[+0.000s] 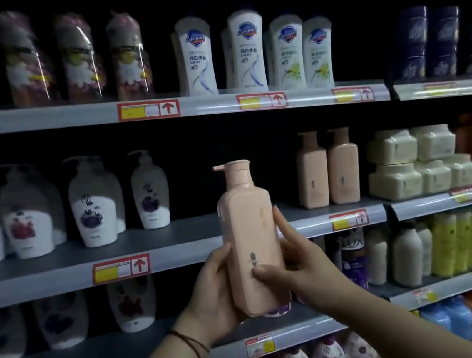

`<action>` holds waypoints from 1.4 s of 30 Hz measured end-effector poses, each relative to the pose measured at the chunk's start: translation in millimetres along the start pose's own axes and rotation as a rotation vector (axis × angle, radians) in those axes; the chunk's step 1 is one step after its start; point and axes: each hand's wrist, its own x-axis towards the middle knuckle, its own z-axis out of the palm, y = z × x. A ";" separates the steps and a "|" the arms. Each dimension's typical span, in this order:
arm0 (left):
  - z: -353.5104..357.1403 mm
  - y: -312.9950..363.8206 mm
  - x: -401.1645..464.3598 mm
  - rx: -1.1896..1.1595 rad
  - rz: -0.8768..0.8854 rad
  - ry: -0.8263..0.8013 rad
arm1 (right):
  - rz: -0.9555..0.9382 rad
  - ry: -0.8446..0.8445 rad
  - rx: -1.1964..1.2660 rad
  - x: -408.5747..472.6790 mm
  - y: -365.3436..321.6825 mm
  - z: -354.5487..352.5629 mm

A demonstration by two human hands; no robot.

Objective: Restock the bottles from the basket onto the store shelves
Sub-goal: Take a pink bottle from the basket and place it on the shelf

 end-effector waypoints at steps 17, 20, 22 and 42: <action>33.7 30.5 99.0 0.615 0.217 0.144 | 0.095 0.373 -0.065 74.1 22.8 -51.7; 32.0 34.1 149.7 0.667 0.272 0.129 | 0.107 0.356 -0.087 108.9 41.4 -75.5; 28.2 36.8 185.0 0.667 0.335 0.101 | 0.085 0.345 -0.101 134.2 51.3 -90.2; 5.9 6.1 246.3 1.711 0.783 0.470 | 0.109 0.411 -0.762 162.4 107.2 -97.3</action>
